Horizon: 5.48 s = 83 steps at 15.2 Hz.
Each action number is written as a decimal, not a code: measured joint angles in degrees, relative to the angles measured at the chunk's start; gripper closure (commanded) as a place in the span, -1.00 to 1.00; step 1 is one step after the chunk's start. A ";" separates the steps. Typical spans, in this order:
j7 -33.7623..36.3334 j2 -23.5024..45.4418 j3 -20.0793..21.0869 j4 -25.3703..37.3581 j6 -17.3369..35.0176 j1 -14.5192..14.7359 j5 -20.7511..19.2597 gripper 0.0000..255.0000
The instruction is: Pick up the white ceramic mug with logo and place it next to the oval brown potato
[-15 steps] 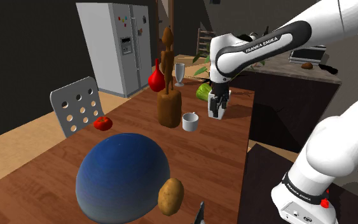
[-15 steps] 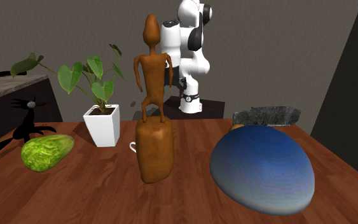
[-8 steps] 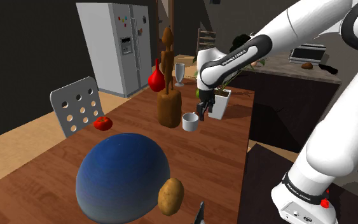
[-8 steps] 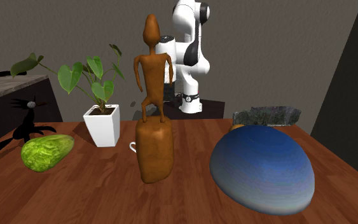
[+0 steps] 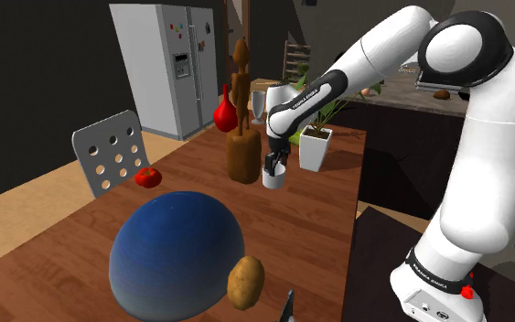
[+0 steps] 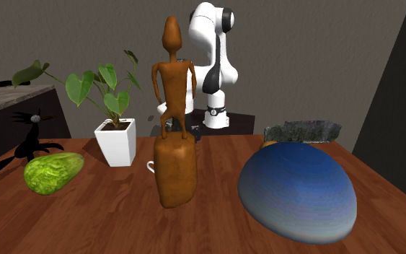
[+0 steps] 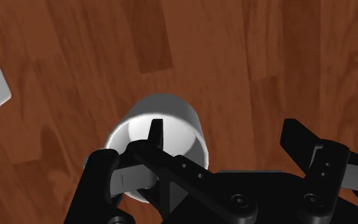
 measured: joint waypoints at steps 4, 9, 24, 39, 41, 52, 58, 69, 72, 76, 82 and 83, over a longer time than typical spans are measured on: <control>0.10 8.51 -0.09 7.28 2.56 0.13 -0.37 -1.00; 0.46 10.53 -0.17 9.57 5.59 0.31 -0.66 -1.00; -0.43 11.31 -0.83 8.74 10.44 -0.45 -0.71 1.00; -0.26 9.24 -0.79 9.17 2.08 0.58 -0.02 1.00; -0.40 8.50 -0.71 9.49 0.69 0.61 0.07 1.00; -1.12 3.42 -0.55 11.51 -6.36 0.48 0.55 1.00; -1.21 1.26 -0.43 13.38 -10.41 0.59 0.74 1.00; 5.75 -11.73 2.73 -1.79 -8.59 4.49 1.08 1.00; 8.64 -16.00 4.34 -6.70 -8.06 6.08 1.64 1.00; 12.82 -21.44 6.95 -12.86 -7.45 8.50 2.90 1.00; 19.09 -28.87 11.33 -19.68 -8.12 12.60 5.94 1.00; 20.00 -30.43 12.01 -21.01 -8.34 13.34 6.64 1.00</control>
